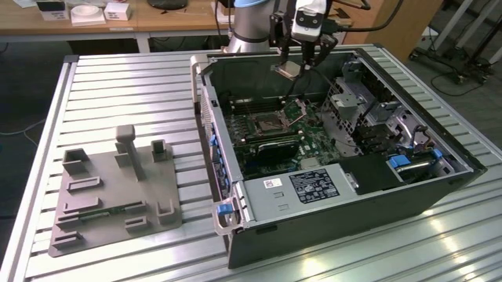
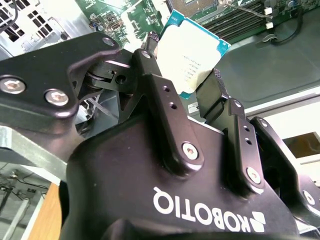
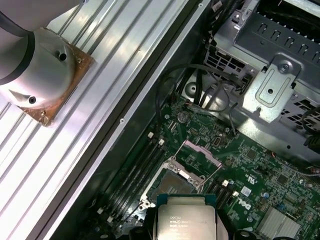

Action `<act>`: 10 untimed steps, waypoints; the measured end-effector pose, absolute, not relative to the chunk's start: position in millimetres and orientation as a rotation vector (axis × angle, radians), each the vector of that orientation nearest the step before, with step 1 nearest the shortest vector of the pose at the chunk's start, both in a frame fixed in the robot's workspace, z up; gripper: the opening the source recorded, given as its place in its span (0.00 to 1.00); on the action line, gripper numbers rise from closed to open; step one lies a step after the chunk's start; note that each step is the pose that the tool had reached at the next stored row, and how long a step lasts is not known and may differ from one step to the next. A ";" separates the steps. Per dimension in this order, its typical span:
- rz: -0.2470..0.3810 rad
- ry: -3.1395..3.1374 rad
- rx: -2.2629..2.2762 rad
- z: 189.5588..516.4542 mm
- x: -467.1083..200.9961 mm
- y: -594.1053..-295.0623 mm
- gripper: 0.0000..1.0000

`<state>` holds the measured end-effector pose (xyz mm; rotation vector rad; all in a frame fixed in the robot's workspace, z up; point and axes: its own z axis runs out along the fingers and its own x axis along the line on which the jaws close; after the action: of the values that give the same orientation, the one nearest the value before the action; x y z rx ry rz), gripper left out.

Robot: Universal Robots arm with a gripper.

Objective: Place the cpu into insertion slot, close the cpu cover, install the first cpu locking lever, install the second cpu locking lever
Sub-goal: 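Place the cpu into insertion slot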

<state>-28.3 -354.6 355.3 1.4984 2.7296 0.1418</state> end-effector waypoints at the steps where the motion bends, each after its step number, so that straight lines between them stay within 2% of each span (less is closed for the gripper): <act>1: 0.142 2.725 1.506 355.2 -28.3 -354.6 0.54; 10: 0.141 2.695 1.557 354.5 -28.3 -354.6 0.54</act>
<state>-28.3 -354.6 354.5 1.5567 2.6946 0.1408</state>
